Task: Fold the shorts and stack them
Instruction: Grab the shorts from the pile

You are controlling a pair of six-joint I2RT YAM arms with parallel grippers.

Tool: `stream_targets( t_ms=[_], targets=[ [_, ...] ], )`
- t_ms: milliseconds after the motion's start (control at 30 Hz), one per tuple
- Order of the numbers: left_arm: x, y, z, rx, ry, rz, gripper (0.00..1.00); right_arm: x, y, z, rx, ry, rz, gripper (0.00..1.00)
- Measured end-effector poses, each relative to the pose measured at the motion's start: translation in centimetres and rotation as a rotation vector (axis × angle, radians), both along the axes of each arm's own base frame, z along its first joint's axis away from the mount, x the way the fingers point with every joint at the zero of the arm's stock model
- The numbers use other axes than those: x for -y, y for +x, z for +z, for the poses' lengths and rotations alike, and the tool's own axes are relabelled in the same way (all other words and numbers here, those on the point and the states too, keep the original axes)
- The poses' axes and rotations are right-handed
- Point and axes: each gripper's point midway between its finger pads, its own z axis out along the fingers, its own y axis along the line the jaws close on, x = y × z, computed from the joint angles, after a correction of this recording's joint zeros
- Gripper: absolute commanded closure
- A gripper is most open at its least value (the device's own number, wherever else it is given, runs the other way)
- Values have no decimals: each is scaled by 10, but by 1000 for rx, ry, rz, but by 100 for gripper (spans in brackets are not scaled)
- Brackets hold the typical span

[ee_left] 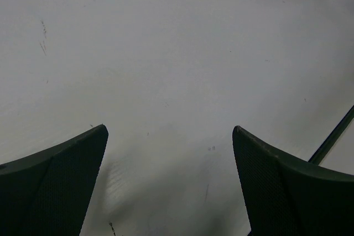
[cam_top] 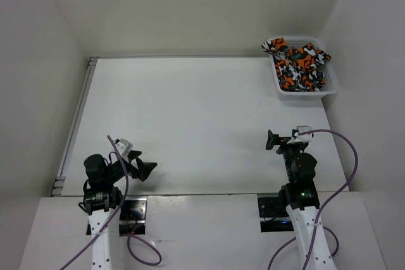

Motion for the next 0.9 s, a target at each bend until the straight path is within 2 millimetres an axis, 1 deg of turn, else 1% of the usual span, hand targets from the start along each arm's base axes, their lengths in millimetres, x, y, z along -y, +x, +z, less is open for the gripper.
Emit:
stream_targets(
  t_ms=[200,300,367,433,467,500,533,600,667,700,733,767,800,833,867,900],
  targets=[
    [1,0,0,1,-2,-5,0,0,0,0,0,0,0,1],
    [6,-4,4,14,-16,-44,0,0,0,0,0,0,0,0],
    [11,-7,7,22,-29,-79,0,-4,0,0,1,-23,29,0],
    [15,-11,8,20,-43,-106,0,-22,-2,1,18,-162,165,0],
    [15,-11,9,25,-43,-109,0,-31,-4,0,33,-291,246,0],
    [15,-9,11,43,-37,-109,0,-41,-7,-2,71,-542,363,2],
    [14,-6,16,71,-27,-108,0,-48,-9,-3,121,-757,453,0],
    [10,3,27,149,2,-99,0,-62,-11,2,264,-1076,560,1],
    [5,15,46,266,49,-79,0,-73,-13,23,421,-1247,573,0],
    [1,21,61,340,77,-58,0,-77,-14,41,511,-1308,546,0],
    [0,24,69,369,90,-47,0,-80,-15,57,584,-1351,515,2],
    [-3,28,82,386,99,-23,0,-81,-16,71,622,-1378,494,2],
    [-7,32,100,411,112,2,0,-80,-15,84,636,-1388,477,2],
    [-9,37,118,424,117,17,0,-80,-11,93,610,-1368,491,2],
    [-12,45,137,436,123,37,0,-78,-1,110,573,-1337,494,2],
    [-17,54,155,423,127,66,0,-75,16,130,504,-1269,496,2]
  ],
)
